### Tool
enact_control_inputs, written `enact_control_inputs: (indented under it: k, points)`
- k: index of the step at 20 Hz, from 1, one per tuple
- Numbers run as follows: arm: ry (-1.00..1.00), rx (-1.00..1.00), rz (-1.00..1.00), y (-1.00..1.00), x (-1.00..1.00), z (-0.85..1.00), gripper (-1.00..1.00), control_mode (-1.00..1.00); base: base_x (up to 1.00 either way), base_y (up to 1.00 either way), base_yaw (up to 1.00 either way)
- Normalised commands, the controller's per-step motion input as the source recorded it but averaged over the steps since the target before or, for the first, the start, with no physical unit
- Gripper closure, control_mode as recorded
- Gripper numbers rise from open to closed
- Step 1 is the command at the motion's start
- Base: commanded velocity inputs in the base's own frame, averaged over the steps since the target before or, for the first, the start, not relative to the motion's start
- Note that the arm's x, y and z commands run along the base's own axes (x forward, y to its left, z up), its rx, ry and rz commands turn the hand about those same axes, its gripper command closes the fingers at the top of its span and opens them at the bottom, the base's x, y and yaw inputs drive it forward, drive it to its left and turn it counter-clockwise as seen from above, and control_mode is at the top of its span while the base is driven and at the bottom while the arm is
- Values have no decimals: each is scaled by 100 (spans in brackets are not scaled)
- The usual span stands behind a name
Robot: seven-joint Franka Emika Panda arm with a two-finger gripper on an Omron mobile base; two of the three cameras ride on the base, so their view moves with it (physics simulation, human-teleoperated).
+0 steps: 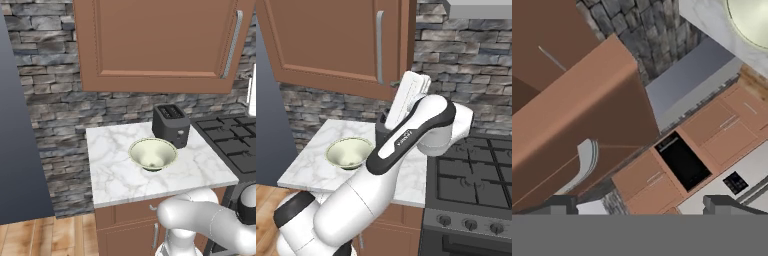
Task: Open the cabinet and setup a tea strainer by placing it in the bowl upright.
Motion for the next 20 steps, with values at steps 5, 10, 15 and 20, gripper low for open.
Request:
enact_control_inputs:
  k: [5,10,15,20]
  points:
    - [0,0,-1,5,40,7,-100,-100,0,0,0]
    - [-1,2,0,0,8,11,-100,-100,0,0,0]
    - [-4,3,0,-4,-13,17,-100,-100,0,0,0]
    - [-8,2,2,-14,-1,4,-100,-100,0,0,0]
